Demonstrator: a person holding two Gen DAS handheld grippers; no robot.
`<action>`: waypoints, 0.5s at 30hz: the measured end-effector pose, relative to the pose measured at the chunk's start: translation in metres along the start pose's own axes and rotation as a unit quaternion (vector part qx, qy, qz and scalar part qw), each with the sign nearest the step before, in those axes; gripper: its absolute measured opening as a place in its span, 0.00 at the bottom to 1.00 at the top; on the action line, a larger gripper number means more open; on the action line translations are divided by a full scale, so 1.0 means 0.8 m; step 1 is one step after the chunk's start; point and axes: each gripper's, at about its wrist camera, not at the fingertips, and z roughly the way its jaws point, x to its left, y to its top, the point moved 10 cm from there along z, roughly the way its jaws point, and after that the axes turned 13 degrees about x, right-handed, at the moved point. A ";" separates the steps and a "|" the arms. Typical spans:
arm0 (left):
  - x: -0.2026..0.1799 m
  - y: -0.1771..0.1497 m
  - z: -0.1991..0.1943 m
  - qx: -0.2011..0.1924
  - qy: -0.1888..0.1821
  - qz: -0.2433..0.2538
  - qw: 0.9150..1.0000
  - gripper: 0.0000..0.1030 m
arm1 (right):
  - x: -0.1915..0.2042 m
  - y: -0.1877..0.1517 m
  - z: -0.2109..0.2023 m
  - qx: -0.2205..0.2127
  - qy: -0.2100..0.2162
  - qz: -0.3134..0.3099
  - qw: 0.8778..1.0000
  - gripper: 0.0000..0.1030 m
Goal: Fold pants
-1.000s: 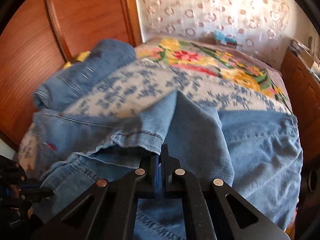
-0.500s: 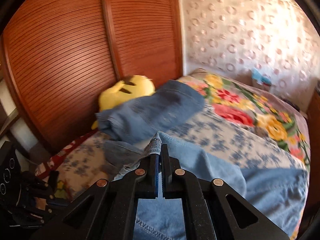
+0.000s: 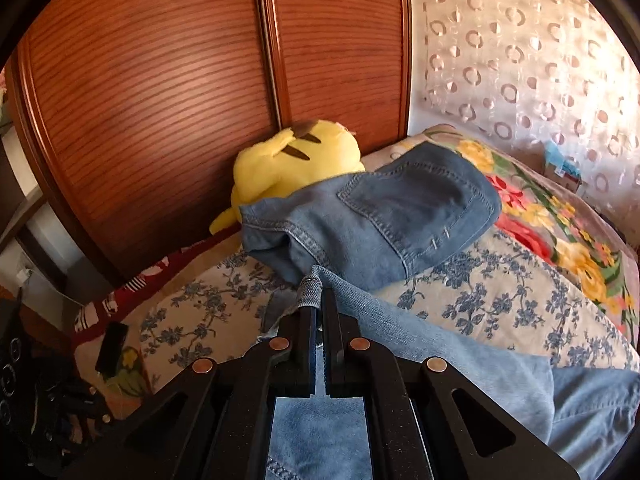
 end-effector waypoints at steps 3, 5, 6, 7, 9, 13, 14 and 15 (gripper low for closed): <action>0.008 0.000 0.000 0.000 0.009 -0.010 1.000 0.05 | -0.001 -0.008 -0.002 0.011 -0.008 0.004 1.000 0.17; 0.012 0.000 -0.001 0.000 0.008 -0.015 1.000 0.10 | 0.001 -0.015 -0.007 0.016 -0.001 0.003 1.000 0.33; 0.013 0.001 -0.002 -0.001 0.011 -0.017 1.000 0.14 | 0.004 -0.018 -0.015 0.015 0.001 0.003 1.000 0.34; 0.015 0.002 -0.003 -0.003 0.014 -0.016 1.000 0.16 | 0.003 -0.021 -0.019 0.013 0.000 0.002 1.000 0.34; 0.015 0.005 -0.006 -0.006 0.015 -0.015 1.000 0.26 | -0.001 -0.032 -0.028 0.008 -0.005 0.004 1.000 0.34; 0.015 0.011 -0.006 -0.010 0.016 -0.014 1.000 0.52 | -0.014 -0.055 -0.053 -0.005 -0.011 0.012 1.000 0.34; 0.015 0.013 -0.005 -0.009 0.017 -0.014 1.000 0.58 | -0.017 -0.061 -0.055 -0.007 -0.013 0.014 1.000 0.34; 0.015 0.015 -0.004 -0.009 0.019 -0.014 1.000 0.64 | -0.020 -0.066 -0.060 -0.008 -0.016 0.015 1.000 0.34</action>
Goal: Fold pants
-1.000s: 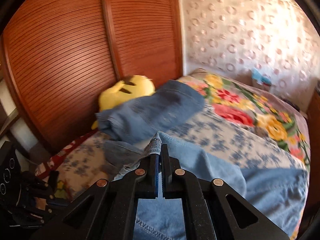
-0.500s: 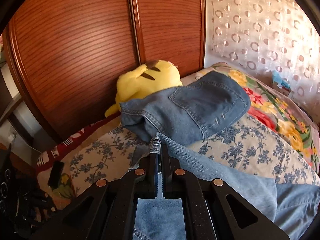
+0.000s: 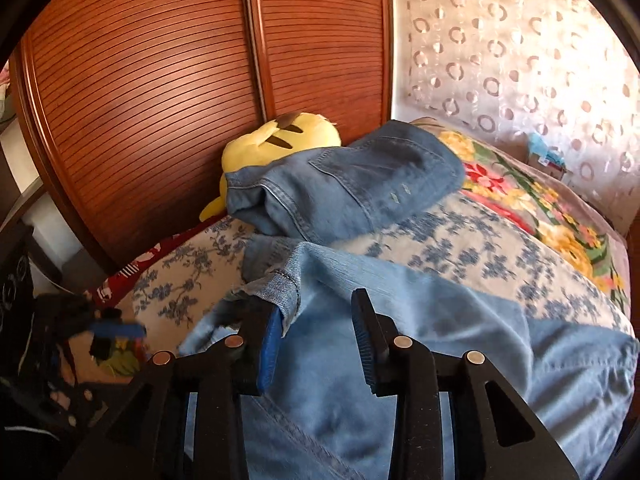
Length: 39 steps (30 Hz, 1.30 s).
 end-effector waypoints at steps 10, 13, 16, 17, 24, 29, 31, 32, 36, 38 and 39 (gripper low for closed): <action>-0.010 0.029 0.013 -0.009 0.004 0.004 1.000 0.66 | -0.007 -0.024 -0.031 -0.024 0.011 0.025 0.999 0.57; -0.013 0.033 0.015 -0.011 0.004 0.004 1.000 0.66 | 0.000 -0.016 -0.037 -0.033 0.024 0.020 0.999 0.61; -0.013 0.036 0.020 -0.009 0.007 0.003 1.000 0.66 | 0.008 -0.005 -0.040 -0.040 0.047 0.024 0.998 0.63; -0.013 0.037 0.021 -0.008 0.009 0.004 1.000 0.66 | 0.009 -0.003 -0.042 -0.044 0.043 0.024 0.998 0.63; -0.008 0.047 0.026 -0.008 0.015 0.005 1.000 0.66 | -0.019 -0.028 -0.055 -0.043 0.008 0.045 0.998 0.63; -0.001 0.061 0.045 -0.001 0.024 0.008 1.000 0.66 | -0.059 -0.073 -0.071 -0.041 -0.039 0.081 0.995 0.63; -0.001 0.069 0.051 -0.002 0.025 0.015 1.000 0.64 | -0.077 -0.098 -0.077 -0.039 -0.052 0.100 0.993 0.63; 0.000 0.074 0.056 0.000 0.026 0.019 0.999 0.58 | -0.085 -0.110 -0.079 -0.038 -0.057 0.108 0.992 0.63; 0.008 0.096 0.068 -0.001 0.038 0.022 0.999 0.37 | -0.116 -0.159 -0.082 -0.027 -0.078 0.143 0.986 0.63; 0.014 0.107 0.071 -0.002 0.039 0.020 0.999 0.24 | -0.126 -0.174 -0.086 -0.024 -0.082 0.159 0.984 0.63; 0.016 0.110 0.071 -0.003 0.039 0.020 0.999 0.15 | -0.130 -0.182 -0.088 -0.023 -0.084 0.165 0.982 0.63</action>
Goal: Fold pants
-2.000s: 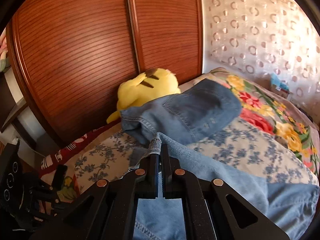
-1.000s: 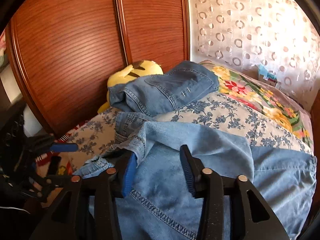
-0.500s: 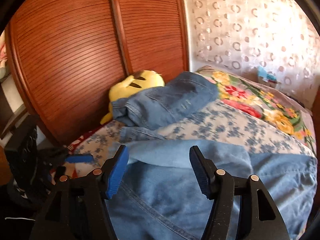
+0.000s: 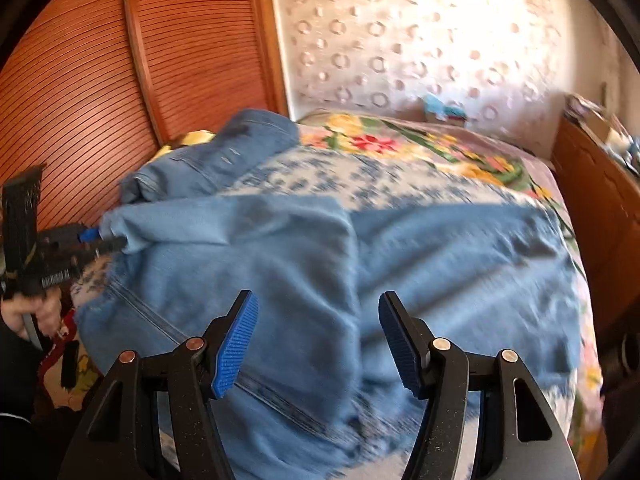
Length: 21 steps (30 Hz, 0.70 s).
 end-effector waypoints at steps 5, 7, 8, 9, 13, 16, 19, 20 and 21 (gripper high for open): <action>0.035 0.024 -0.003 -0.010 0.029 -0.023 0.999 0.14 | -0.022 -0.023 -0.008 -0.001 -0.006 0.027 1.000 0.63; 0.054 0.028 -0.003 -0.010 0.047 -0.036 0.998 0.14 | -0.026 -0.029 -0.008 -0.002 -0.006 0.036 0.999 0.63; 0.063 0.030 -0.002 -0.008 0.051 -0.041 0.998 0.14 | -0.029 -0.033 -0.010 -0.003 -0.006 0.040 0.999 0.63; 0.070 0.031 -0.001 -0.006 0.053 -0.044 0.998 0.14 | -0.029 -0.034 -0.010 -0.004 -0.006 0.044 0.999 0.63; 0.085 0.029 0.010 0.005 0.064 -0.052 0.997 0.16 | -0.038 -0.049 -0.017 -0.007 -0.009 0.057 0.998 0.63; 0.087 0.025 0.018 0.017 0.069 -0.054 0.996 0.26 | -0.046 -0.056 -0.021 -0.007 -0.011 0.068 0.998 0.63; 0.082 0.020 0.015 0.013 0.056 -0.055 0.997 0.53 | -0.061 -0.064 -0.024 -0.008 -0.020 0.078 0.997 0.63; 0.077 0.017 0.012 0.011 0.049 -0.054 0.997 0.59 | -0.067 -0.067 -0.026 -0.008 -0.023 0.083 0.996 0.63; 0.074 0.014 0.010 0.010 0.045 -0.052 0.998 0.64 | -0.072 -0.070 -0.029 -0.009 -0.025 0.087 0.996 0.63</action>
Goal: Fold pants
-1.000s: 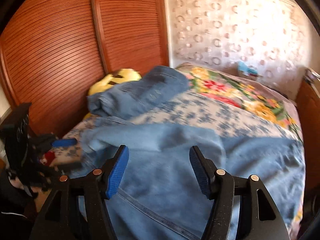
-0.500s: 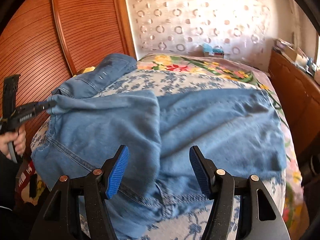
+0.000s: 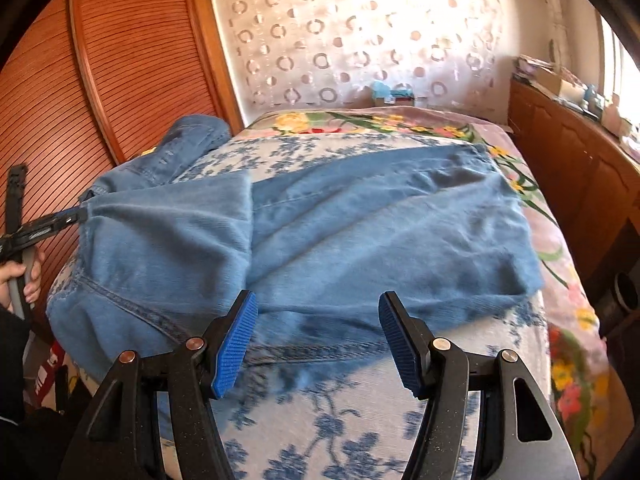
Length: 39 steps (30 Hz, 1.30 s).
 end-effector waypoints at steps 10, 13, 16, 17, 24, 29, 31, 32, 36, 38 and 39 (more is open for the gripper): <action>-0.061 -0.014 -0.023 -0.019 -0.027 0.036 0.999 0.66 | -0.068 -0.020 -0.014 -0.005 -0.045 0.047 0.998 0.63; -0.090 -0.013 -0.025 -0.022 -0.047 0.055 0.997 0.74 | -0.089 -0.024 -0.015 -0.004 -0.057 0.068 0.996 0.63; -0.115 -0.010 -0.026 -0.029 -0.053 0.071 0.996 0.76 | -0.110 -0.026 -0.018 -0.004 -0.067 0.086 0.994 0.63; -0.122 -0.009 -0.025 -0.028 -0.057 0.075 0.995 0.76 | -0.115 -0.026 -0.018 -0.004 -0.070 0.088 0.994 0.63; -0.171 -0.006 -0.019 -0.022 -0.083 0.101 0.991 0.76 | -0.155 -0.023 -0.010 0.004 -0.064 0.125 0.990 0.63; -0.196 -0.006 -0.017 -0.020 -0.087 0.115 0.989 0.76 | -0.176 -0.009 0.008 0.019 -0.052 0.157 0.986 0.63; -0.202 -0.007 -0.017 -0.019 -0.089 0.117 0.989 0.76 | -0.183 -0.003 0.012 0.023 -0.052 0.170 0.984 0.63; -0.205 -0.008 -0.018 -0.018 -0.091 0.119 0.989 0.76 | -0.186 0.000 0.013 0.024 -0.051 0.175 0.983 0.63; -0.214 -0.009 -0.018 -0.018 -0.093 0.124 0.988 0.76 | -0.188 0.010 0.022 0.033 -0.061 0.177 0.982 0.51; -0.216 -0.009 -0.018 -0.018 -0.094 0.125 0.987 0.76 | -0.188 0.012 0.024 0.039 -0.075 0.176 0.981 0.43; -0.217 -0.010 -0.018 -0.018 -0.094 0.126 0.987 0.76 | -0.189 0.013 0.026 0.041 -0.083 0.176 0.980 0.41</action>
